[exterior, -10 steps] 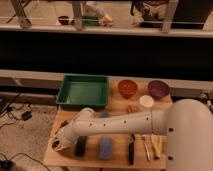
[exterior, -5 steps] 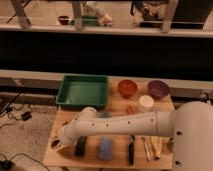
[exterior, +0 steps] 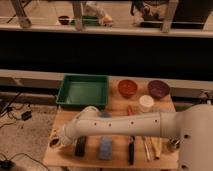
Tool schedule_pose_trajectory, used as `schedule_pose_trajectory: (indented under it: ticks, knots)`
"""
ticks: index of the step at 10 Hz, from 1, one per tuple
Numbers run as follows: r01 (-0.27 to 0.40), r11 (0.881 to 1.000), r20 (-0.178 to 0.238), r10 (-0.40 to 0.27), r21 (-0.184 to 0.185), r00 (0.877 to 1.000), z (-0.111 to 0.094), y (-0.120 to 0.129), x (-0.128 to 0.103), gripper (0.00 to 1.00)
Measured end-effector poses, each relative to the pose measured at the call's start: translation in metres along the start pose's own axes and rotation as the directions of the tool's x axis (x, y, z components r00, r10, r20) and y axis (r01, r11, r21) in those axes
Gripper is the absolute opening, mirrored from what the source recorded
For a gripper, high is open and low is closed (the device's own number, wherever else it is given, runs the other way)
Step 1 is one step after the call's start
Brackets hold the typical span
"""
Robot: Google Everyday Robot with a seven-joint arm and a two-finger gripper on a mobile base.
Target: Place grapes in red bowl
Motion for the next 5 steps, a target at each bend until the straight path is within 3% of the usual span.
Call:
schedule_pose_trajectory:
  ticks: [1, 2, 5]
  knots:
    - [0.004, 1.0, 0.008, -0.004, 0.011, 1.0, -0.007, -0.004, -0.006, 0.0]
    - [0.014, 0.999, 0.02, -0.015, 0.036, 1.0, -0.027, -0.013, -0.019, 0.0]
    - [0.029, 0.998, 0.023, -0.031, 0.058, 0.999, -0.049, -0.021, -0.033, 0.0]
